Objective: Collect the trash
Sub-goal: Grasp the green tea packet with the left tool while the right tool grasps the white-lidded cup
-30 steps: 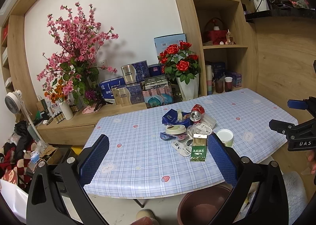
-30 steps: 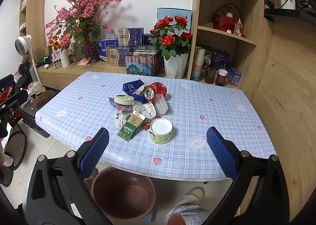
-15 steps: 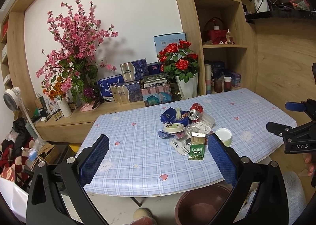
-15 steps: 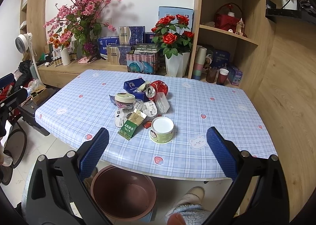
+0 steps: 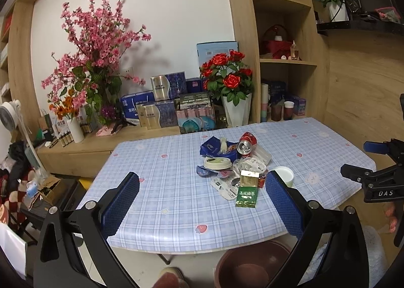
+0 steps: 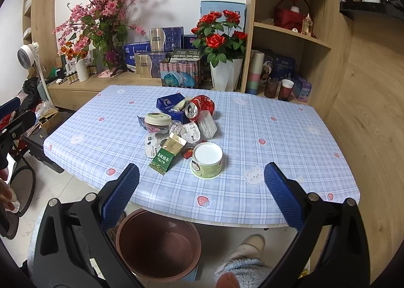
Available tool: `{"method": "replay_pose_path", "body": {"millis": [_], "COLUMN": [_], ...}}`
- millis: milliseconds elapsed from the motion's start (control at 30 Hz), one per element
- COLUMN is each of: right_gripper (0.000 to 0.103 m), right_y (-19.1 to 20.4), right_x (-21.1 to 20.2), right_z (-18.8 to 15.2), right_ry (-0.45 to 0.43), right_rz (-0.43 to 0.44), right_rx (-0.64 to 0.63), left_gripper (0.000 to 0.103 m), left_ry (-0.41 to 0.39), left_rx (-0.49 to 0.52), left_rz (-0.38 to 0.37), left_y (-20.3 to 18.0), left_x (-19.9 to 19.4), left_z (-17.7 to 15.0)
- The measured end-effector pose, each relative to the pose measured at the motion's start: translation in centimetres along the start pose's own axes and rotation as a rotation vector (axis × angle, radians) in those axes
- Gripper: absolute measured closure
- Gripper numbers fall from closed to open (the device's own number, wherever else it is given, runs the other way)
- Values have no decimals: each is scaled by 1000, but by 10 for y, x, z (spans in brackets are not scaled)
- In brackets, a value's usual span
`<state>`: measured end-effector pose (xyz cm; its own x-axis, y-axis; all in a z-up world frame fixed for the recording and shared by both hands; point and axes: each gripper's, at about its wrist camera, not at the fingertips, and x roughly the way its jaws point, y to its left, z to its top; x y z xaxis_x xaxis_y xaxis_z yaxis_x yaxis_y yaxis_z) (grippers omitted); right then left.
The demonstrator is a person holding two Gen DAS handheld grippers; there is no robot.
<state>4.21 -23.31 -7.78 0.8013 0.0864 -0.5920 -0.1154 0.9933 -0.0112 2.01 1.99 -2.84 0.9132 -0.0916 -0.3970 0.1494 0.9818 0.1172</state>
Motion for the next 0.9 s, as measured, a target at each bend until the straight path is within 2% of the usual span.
{"method": "replay_pose_path", "body": {"millis": [133, 300, 400, 533, 667, 900], "right_gripper": [6, 6, 6, 6, 6, 6], "right_y": [-4, -16, -21, -26, -28, -23], "right_x": [14, 28, 41, 65, 92, 151], "right_z": [-5, -13, -21, -32, -39, -38], "right_ry": [31, 41, 53, 108, 141, 164], "right_rz": [13, 36, 24, 16, -21, 31], "right_rx": [5, 56, 52, 48, 20, -58], "left_gripper": [5, 5, 5, 5, 5, 7], "left_ry": [-16, 53, 95, 132, 170, 238], "left_rx": [-27, -41, -60, -75, -82, -89], "left_rz": [-24, -25, -52, -48, -45, -62], "left_y": [1, -3, -3, -3, -4, -3], "left_x": [4, 26, 41, 61, 83, 131], "left_z": [-2, -11, -21, -33, -42, -55]}}
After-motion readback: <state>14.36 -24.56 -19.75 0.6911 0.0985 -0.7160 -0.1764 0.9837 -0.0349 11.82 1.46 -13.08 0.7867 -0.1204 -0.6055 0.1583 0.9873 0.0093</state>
